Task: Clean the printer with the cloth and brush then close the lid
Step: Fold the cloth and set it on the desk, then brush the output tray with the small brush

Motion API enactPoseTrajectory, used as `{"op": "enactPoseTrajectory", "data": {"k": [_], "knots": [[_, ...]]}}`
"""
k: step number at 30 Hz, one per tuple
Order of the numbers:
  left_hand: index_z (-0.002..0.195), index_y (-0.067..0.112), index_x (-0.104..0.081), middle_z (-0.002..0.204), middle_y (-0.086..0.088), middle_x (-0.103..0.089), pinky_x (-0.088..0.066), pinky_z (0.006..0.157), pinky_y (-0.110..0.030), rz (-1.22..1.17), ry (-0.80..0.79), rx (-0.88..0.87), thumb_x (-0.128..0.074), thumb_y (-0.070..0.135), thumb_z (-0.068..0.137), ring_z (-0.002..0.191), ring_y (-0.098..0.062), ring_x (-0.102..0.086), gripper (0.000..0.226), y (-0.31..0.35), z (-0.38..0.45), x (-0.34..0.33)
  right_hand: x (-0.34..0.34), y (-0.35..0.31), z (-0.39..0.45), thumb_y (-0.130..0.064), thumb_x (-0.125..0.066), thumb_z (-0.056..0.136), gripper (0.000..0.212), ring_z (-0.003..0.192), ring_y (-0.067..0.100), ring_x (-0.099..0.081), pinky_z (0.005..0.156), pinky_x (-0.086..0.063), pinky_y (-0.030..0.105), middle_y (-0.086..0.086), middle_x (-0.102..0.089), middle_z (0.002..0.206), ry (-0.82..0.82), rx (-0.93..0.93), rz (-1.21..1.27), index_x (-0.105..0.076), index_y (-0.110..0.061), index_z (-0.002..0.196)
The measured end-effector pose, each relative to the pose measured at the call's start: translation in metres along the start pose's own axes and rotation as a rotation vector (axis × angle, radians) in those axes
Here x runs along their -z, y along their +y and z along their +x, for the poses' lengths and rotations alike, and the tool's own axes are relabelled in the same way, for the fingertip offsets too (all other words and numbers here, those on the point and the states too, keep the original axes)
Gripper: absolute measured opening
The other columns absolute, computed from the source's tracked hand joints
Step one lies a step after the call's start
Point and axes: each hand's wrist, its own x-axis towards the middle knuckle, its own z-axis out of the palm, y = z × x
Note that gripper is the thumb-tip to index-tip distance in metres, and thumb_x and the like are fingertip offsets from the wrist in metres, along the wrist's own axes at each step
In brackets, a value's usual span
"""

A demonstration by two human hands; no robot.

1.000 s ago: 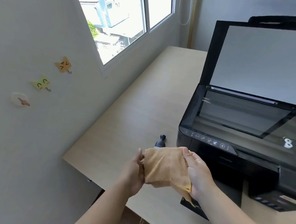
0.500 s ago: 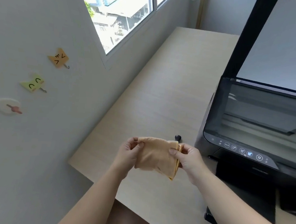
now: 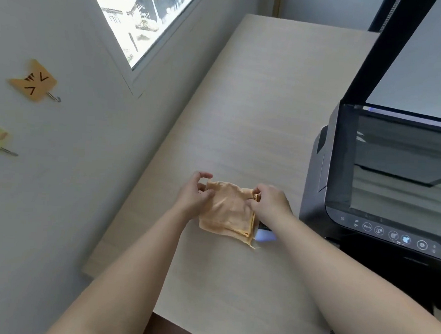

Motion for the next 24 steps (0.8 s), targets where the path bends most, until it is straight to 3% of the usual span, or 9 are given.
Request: {"op": "enactPoseTrajectory", "data": {"k": [2, 5, 8, 11, 14, 16, 19, 21, 24], "knots": [[0.108, 0.04, -0.053, 0.106, -0.004, -0.066, -0.053, 0.085, -0.042, 0.155, 0.05, -0.092, -0.058, 0.021, 0.086, 0.09, -0.021, -0.063, 0.03, 0.001, 0.008, -0.005, 0.002, 0.004, 0.008, -0.032, -0.065, 0.085, 0.031, 0.107, 0.029, -0.053, 0.085, -0.046, 0.035, 0.008, -0.057, 0.113, 0.022, -0.016, -0.022, -0.06, -0.016, 0.11], [0.124, 0.03, -0.056, 0.127, 0.003, -0.058, -0.043, 0.091, -0.04, 0.704, 0.244, -0.307, -0.053, 0.027, 0.089, 0.11, -0.025, -0.055, 0.035, 0.0, 0.006, -0.018, 0.001, 0.009, 0.005, -0.035, -0.064, 0.086, 0.038, 0.117, 0.028, -0.042, 0.098, -0.039, 0.037, 0.006, -0.048, 0.124, 0.104, 0.066, -0.107, -0.055, -0.023, 0.121], [0.131, 0.027, -0.055, 0.14, 0.003, -0.053, -0.04, 0.097, -0.041, 0.827, 0.146, -0.544, -0.037, 0.035, 0.089, 0.124, -0.029, -0.05, 0.047, -0.004, -0.013, -0.039, -0.008, 0.011, -0.01, -0.046, -0.058, 0.086, 0.036, 0.129, 0.026, -0.028, 0.104, -0.027, 0.041, -0.001, -0.032, 0.147, 0.134, 0.177, -0.307, -0.056, -0.04, 0.122], [0.154, 0.025, -0.016, 0.163, 0.007, -0.007, -0.008, 0.117, -0.048, 0.929, -0.115, -0.378, -0.017, 0.051, 0.094, 0.15, -0.022, -0.005, 0.065, -0.022, -0.029, -0.057, -0.018, 0.018, -0.022, -0.057, -0.052, 0.086, 0.034, 0.14, 0.028, -0.009, 0.11, -0.017, 0.048, -0.005, -0.006, 0.159, 0.026, 0.096, -0.392, -0.053, -0.053, 0.12], [0.152, 0.027, 0.012, 0.157, 0.015, 0.025, 0.011, 0.115, -0.054, 0.969, -0.162, -0.258, -0.015, 0.06, 0.094, 0.146, -0.014, 0.021, 0.072, -0.037, -0.034, -0.057, -0.02, 0.025, -0.027, -0.061, -0.051, 0.086, 0.041, 0.142, 0.028, -0.005, 0.113, -0.012, 0.048, -0.005, -0.002, 0.16, -0.002, 0.025, -0.335, -0.045, -0.061, 0.126], [0.152, 0.027, 0.015, 0.156, 0.014, 0.028, 0.014, 0.114, -0.055, 0.986, -0.175, -0.256, -0.014, 0.062, 0.094, 0.146, -0.014, 0.023, 0.073, -0.037, -0.034, -0.056, -0.019, 0.028, -0.03, -0.06, -0.053, 0.085, 0.041, 0.141, 0.026, -0.007, 0.114, -0.012, 0.046, -0.006, -0.005, 0.159, 0.019, 0.033, -0.275, -0.045, -0.061, 0.126], [0.151, 0.024, 0.016, 0.153, 0.013, 0.03, 0.015, 0.114, -0.053, 0.984, -0.155, -0.272, -0.005, 0.067, 0.088, 0.146, -0.015, 0.022, 0.079, -0.035, -0.036, -0.053, -0.018, 0.033, -0.037, -0.05, -0.059, 0.087, 0.046, 0.136, 0.025, -0.022, 0.11, -0.025, 0.042, -0.001, -0.019, 0.155, 0.117, 0.057, -0.127, -0.047, -0.051, 0.131], [0.151, 0.023, 0.016, 0.153, 0.013, 0.029, 0.015, 0.115, -0.048, 0.949, -0.129, -0.307, 0.005, 0.069, 0.079, 0.146, -0.014, 0.022, 0.085, -0.035, -0.043, -0.05, -0.018, 0.038, -0.044, -0.039, -0.064, 0.087, 0.048, 0.13, 0.026, -0.033, 0.104, -0.035, 0.038, 0.005, -0.032, 0.145, 0.165, 0.022, 0.013, -0.051, -0.04, 0.132], [0.154, 0.022, 0.008, 0.159, 0.01, 0.017, 0.009, 0.119, -0.041, 0.837, -0.129, -0.369, 0.001, 0.067, 0.08, 0.145, -0.009, 0.018, 0.087, -0.038, -0.058, -0.049, -0.022, 0.044, -0.054, -0.026, -0.068, 0.084, 0.051, 0.112, 0.024, -0.049, 0.092, -0.042, 0.028, 0.004, -0.039, 0.122, 0.125, -0.041, 0.092, -0.052, -0.03, 0.133]]}}
